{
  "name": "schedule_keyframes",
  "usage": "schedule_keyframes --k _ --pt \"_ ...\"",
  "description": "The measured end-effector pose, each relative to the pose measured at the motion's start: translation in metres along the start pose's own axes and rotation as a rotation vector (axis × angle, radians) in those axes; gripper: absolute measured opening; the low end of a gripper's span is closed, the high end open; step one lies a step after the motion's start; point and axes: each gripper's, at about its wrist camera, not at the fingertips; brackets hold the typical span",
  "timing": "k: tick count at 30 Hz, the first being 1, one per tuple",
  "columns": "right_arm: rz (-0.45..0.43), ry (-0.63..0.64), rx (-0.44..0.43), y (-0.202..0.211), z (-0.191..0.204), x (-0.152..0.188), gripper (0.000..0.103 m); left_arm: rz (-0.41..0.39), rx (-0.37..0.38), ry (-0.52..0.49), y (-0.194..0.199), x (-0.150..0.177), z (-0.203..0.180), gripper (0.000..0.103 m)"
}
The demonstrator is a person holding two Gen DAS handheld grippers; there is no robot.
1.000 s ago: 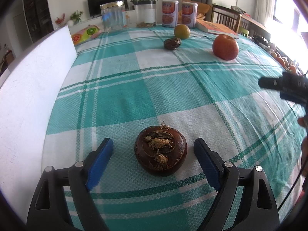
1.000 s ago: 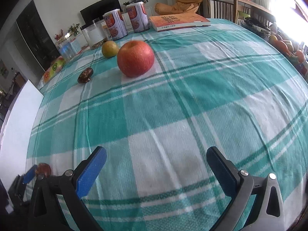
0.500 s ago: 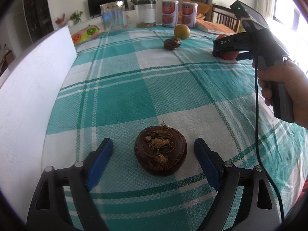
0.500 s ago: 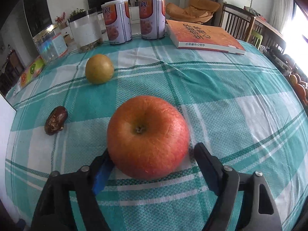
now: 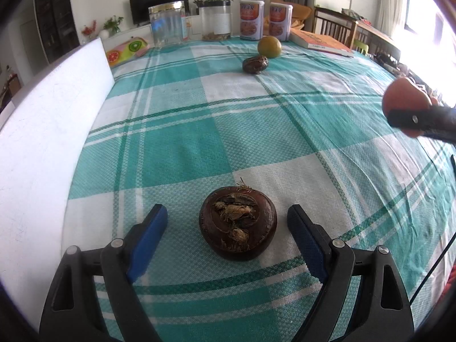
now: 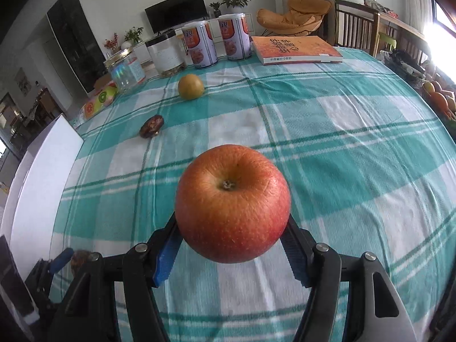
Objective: Organize fruits
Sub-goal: 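Grasp the mangosteen with the left gripper while the right gripper lifts the red apple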
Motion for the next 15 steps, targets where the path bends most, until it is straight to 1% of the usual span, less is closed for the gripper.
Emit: schedule_keyframes --k 3,5,8,10,11,12,14,15 --pt "0.012 0.04 0.017 0.007 0.014 0.03 0.066 0.0 0.0 0.0 0.0 0.0 0.0 0.088" --pt "0.007 0.06 0.041 0.005 0.021 0.043 0.066 0.0 0.0 0.0 0.0 0.0 0.0 0.088" --pt "-0.002 0.045 0.03 -0.004 0.023 0.055 0.067 0.0 0.001 0.0 0.0 0.0 0.0 0.088" --pt "-0.04 0.049 0.04 -0.002 0.024 0.058 0.074 0.0 0.001 0.0 0.0 0.0 0.0 0.088" --pt "-0.047 0.047 0.037 -0.001 0.024 0.058 0.083 0.0 0.002 0.001 0.0 0.0 0.0 0.088" --pt "-0.063 0.042 0.024 0.002 0.023 0.058 0.087 0.001 0.007 0.004 0.0 0.0 0.001 0.088" --pt "-0.101 0.012 -0.002 0.01 0.017 0.059 0.089 0.008 0.039 0.003 0.001 0.0 0.004 0.089" --pt "-0.115 -0.014 -0.016 0.013 0.012 0.06 0.092 0.017 0.068 0.01 0.003 -0.001 0.008 0.089"
Point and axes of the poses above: each gripper's, at about its wrist camera, not at the fingertips, and y roughly against the way its jaws point, z to its left, x to its underside, and after that the axes turned 4 degrees about -z, right-handed
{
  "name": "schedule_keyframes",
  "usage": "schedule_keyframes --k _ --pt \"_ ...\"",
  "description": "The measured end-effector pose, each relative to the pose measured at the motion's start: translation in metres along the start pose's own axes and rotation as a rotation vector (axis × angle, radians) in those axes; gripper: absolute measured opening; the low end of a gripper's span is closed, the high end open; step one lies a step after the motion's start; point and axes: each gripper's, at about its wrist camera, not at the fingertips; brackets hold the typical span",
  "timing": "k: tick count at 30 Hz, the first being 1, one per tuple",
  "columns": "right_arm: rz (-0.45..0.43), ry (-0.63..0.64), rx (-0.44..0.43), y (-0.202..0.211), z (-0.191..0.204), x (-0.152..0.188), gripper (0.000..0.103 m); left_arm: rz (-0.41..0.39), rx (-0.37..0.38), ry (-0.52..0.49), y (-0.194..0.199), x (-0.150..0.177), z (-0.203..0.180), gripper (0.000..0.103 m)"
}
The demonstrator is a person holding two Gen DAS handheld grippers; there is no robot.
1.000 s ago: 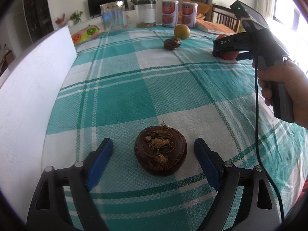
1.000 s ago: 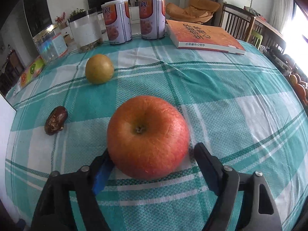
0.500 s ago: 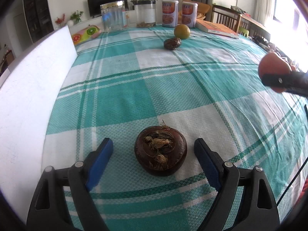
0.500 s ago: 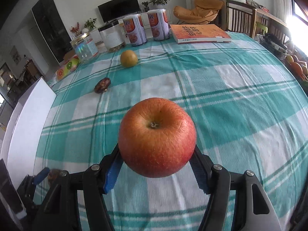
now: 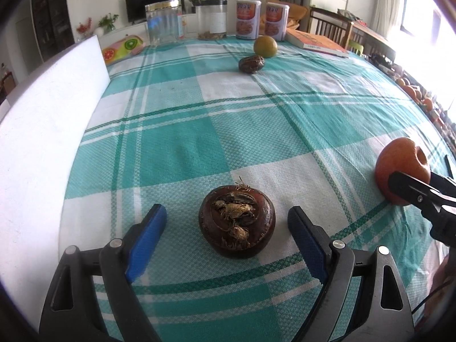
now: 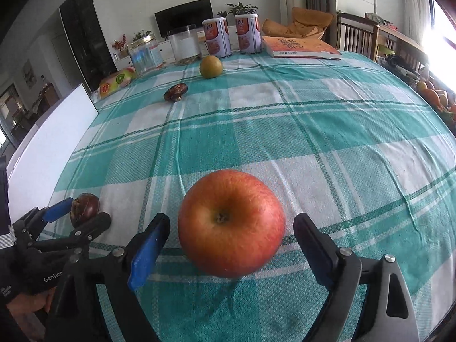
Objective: Organize fruits
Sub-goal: 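Grasp the mangosteen with the left gripper while the right gripper lifts the red apple, then carry the mangosteen and red apple into the white box and release both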
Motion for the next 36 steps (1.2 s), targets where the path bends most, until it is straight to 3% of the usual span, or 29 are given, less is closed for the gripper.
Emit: schedule_keyframes --k 4,11,12,14,16,18,19,22,29,32,36 --pt "-0.034 -0.097 -0.053 0.008 -0.016 -0.001 0.092 0.017 0.118 0.089 0.014 0.003 0.019 0.088" --pt "-0.023 -0.068 -0.065 0.003 -0.007 -0.001 0.092 0.001 0.075 -0.006 0.015 -0.002 0.003 0.084" --pt "-0.025 -0.061 -0.053 0.002 -0.007 -0.001 0.092 0.004 0.071 -0.019 0.014 -0.002 0.0 0.079" --pt "-0.029 -0.05 -0.017 0.0 -0.007 -0.002 0.092 0.026 0.057 -0.052 0.009 -0.001 -0.007 0.051" --pt "-0.034 -0.037 -0.001 -0.003 -0.008 -0.003 0.092 0.017 0.03 -0.077 0.008 0.0 -0.011 0.05" --pt "-0.029 -0.028 -0.038 -0.006 -0.007 -0.004 0.084 0.017 0.028 -0.077 0.009 0.0 -0.012 0.05" --pt "-0.026 -0.023 -0.06 -0.006 -0.005 -0.004 0.068 0.019 0.03 -0.069 0.01 0.0 -0.011 0.05" --pt "-0.032 0.004 -0.036 -0.004 0.0 -0.002 0.068 0.016 0.067 -0.023 0.023 0.0 -0.005 0.049" --pt "-0.01 -0.295 -0.299 -0.001 -0.042 0.005 0.068 0.03 0.25 0.093 0.077 0.005 0.012 0.049" --pt "-0.022 -0.402 -0.412 0.003 -0.054 0.009 0.068 0.035 0.297 0.125 0.104 0.011 0.024 0.049" --pt "-0.005 -0.473 -0.499 0.009 -0.052 0.014 0.068 0.008 0.336 0.2 0.144 0.013 0.054 0.049"
Point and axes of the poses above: each gripper's, at about its wrist camera, not at the fingertips, and y roughly against the way its jaws point, z to its left, x to its underside, and after that the axes turned 4 degrees about -z, right-handed
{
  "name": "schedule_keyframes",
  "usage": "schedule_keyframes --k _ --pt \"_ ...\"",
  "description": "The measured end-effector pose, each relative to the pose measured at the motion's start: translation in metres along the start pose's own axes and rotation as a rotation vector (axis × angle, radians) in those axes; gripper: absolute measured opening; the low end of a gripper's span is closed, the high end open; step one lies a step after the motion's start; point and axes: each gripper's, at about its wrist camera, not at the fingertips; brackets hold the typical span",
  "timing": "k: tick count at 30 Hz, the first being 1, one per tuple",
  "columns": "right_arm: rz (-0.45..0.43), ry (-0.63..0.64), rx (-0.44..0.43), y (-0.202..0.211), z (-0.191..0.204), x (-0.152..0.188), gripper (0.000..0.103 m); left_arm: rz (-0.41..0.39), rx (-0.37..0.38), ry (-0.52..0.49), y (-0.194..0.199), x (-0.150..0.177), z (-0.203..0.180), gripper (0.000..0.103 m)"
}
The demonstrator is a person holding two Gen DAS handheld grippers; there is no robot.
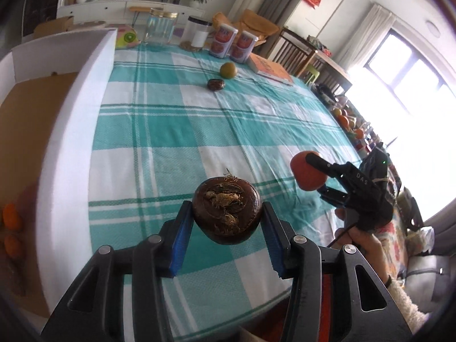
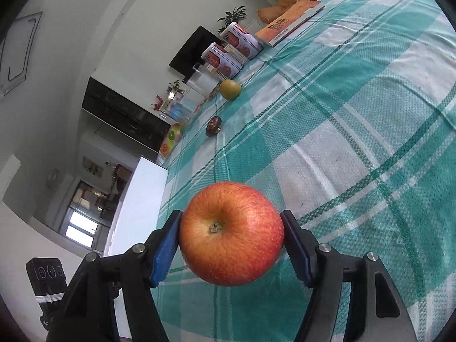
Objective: Organize fruits
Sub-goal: 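Carry the mangosteen and red apple into the white box and release both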
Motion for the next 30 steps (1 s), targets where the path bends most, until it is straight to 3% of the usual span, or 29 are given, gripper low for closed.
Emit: schedule_keyframes --k 5,8,10,13,17,21,26,27,29,30 --pt "0.075 0.009 -0.066 -0.01 0.036 0.017 0.068 -0.122 0.007 0.097 0.072 -0.015 0.034 0.049" --pt "0.141 0.048 -0.14 -0.026 0.081 0.029 0.068 -0.233 -0.092 0.12 0.115 -0.026 0.065 0.049" --pt "0.197 0.101 -0.191 -0.041 0.12 0.04 0.068 -0.277 -0.196 0.132 0.133 -0.028 0.092 0.049" --pt "0.298 0.226 -0.26 -0.069 0.189 0.064 0.068 -0.259 -0.346 0.178 0.137 -0.025 0.136 0.049" --pt "0.429 0.443 -0.318 -0.099 0.274 0.113 0.068 -0.189 -0.445 0.229 0.124 -0.014 0.179 0.049" --pt "0.526 0.671 -0.294 -0.129 0.326 0.171 0.068 -0.14 -0.518 0.267 0.114 -0.006 0.203 0.049" --pt "0.598 0.894 -0.164 -0.16 0.343 0.228 0.068 -0.121 -0.586 0.303 0.116 0.006 0.216 0.052" --pt "0.602 0.924 -0.143 -0.163 0.345 0.236 0.068 -0.128 -0.602 0.306 0.117 0.007 0.216 0.055" --pt "0.589 0.965 -0.113 -0.166 0.347 0.242 0.069 -0.148 -0.643 0.306 0.118 0.008 0.215 0.078" --pt "0.564 0.973 -0.122 -0.162 0.349 0.241 0.076 -0.167 -0.661 0.303 0.12 0.007 0.212 0.078"
Point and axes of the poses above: each gripper's, at about its wrist camera, not at the fingertips, and y roughly against the way its jaws point, z to its left, x to its underside, and after that the axes turned 4 degrees about -z, right-handed
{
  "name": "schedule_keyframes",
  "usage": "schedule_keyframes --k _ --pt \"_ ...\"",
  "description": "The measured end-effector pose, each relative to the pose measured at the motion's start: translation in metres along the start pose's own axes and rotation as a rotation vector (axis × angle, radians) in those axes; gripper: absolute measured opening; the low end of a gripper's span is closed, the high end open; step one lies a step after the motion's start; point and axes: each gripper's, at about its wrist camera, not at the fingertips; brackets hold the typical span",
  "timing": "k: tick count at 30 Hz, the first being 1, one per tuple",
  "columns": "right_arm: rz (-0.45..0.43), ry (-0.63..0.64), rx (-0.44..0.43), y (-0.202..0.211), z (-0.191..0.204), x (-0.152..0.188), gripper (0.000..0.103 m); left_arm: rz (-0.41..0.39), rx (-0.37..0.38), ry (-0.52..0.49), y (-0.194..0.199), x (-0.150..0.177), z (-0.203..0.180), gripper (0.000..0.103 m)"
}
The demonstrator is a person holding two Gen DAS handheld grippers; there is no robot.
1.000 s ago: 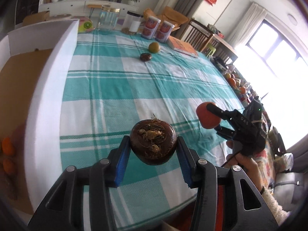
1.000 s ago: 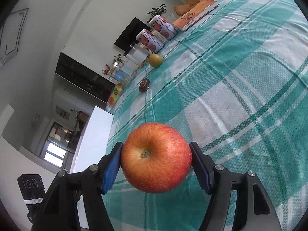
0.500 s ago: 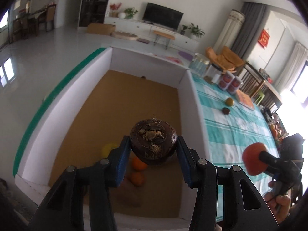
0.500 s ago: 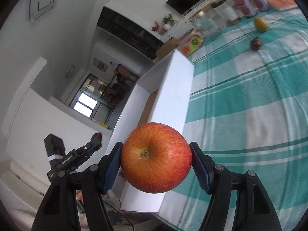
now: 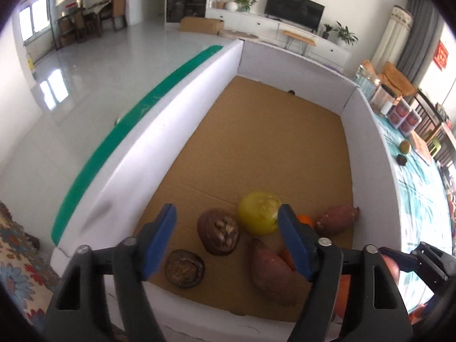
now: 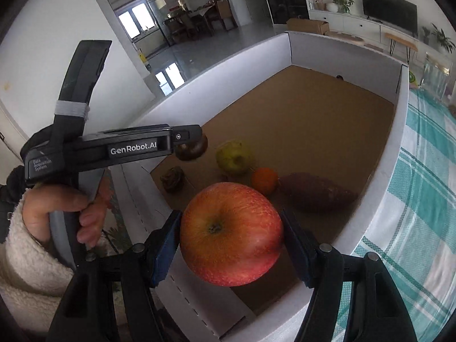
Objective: Organize fruits
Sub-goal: 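Carry the mangosteen and red apple into the white box and release both, then move both grippers back over the cloth toward the remaining fruits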
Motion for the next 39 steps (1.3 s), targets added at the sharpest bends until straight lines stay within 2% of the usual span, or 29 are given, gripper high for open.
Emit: schedule_keyframes --k 1,2,3,5,8,10,11,13,15,21,23,25,27,30,33,39 --pt "-0.029 0.005 0.004 0.007 0.0 -0.002 0.083 -0.018 -0.01 -0.001 0.002 -0.001 -0.002 0.078" --pt "-0.065 0.002 0.01 0.018 -0.003 -0.003 0.096 -0.035 -0.013 -0.002 0.006 -0.003 -0.003 0.078" --pt "-0.109 -0.007 0.016 0.03 -0.009 -0.004 0.099 -0.053 -0.011 0.0 0.01 -0.006 -0.006 0.078" --pt "-0.195 -0.044 0.036 0.062 -0.029 -0.001 0.099 -0.1 0.009 -0.002 0.02 -0.012 -0.018 0.078" --pt "-0.304 -0.151 0.117 0.101 -0.077 0.015 0.103 -0.167 0.061 -0.034 0.037 -0.018 -0.047 0.078" --pt "-0.34 -0.231 0.218 0.118 -0.121 0.036 0.103 -0.189 0.126 -0.07 0.048 -0.017 -0.072 0.078" --pt "-0.337 -0.273 0.299 0.122 -0.145 0.05 0.103 -0.193 0.163 -0.092 0.054 -0.015 -0.086 0.079" --pt "-0.298 -0.392 0.435 0.131 -0.193 0.081 0.103 -0.185 0.24 -0.145 0.06 -0.01 -0.118 0.081" --pt "-0.284 -0.497 0.493 0.144 -0.234 0.117 0.103 -0.159 0.318 -0.207 0.063 0.0 -0.153 0.081" --pt "-0.302 -0.582 0.788 0.186 -0.297 0.192 0.103 0.009 0.516 -0.364 0.043 0.043 -0.259 0.081" --pt "-0.359 -0.68 0.774 0.203 -0.309 0.203 0.103 0.048 0.542 -0.392 0.029 0.058 -0.285 0.081" --pt "-0.405 -0.704 0.816 0.218 -0.306 0.211 0.103 0.08 0.541 -0.41 0.012 0.071 -0.308 0.081" --pt "-0.394 -0.732 0.831 0.219 -0.309 0.214 0.103 0.102 0.536 -0.408 -0.006 0.083 -0.321 0.081" --pt "-0.365 -0.774 0.806 0.213 -0.315 0.218 0.103 0.119 0.468 -0.405 -0.034 0.091 -0.329 0.081" --pt "-0.341 -0.779 0.804 0.205 -0.319 0.218 0.103 0.114 0.426 -0.381 -0.057 0.084 -0.337 0.081" --pt "-0.277 -0.802 0.773 0.188 -0.328 0.221 0.103 0.071 0.455 -0.334 -0.098 0.036 -0.381 0.081"
Point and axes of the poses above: each gripper's, at about its wrist camera, not at the fingertips, and y roughly against the way its jaws point, z to its left, x to its underside, and after that the axes turned 4 degrees about -z, right-handed
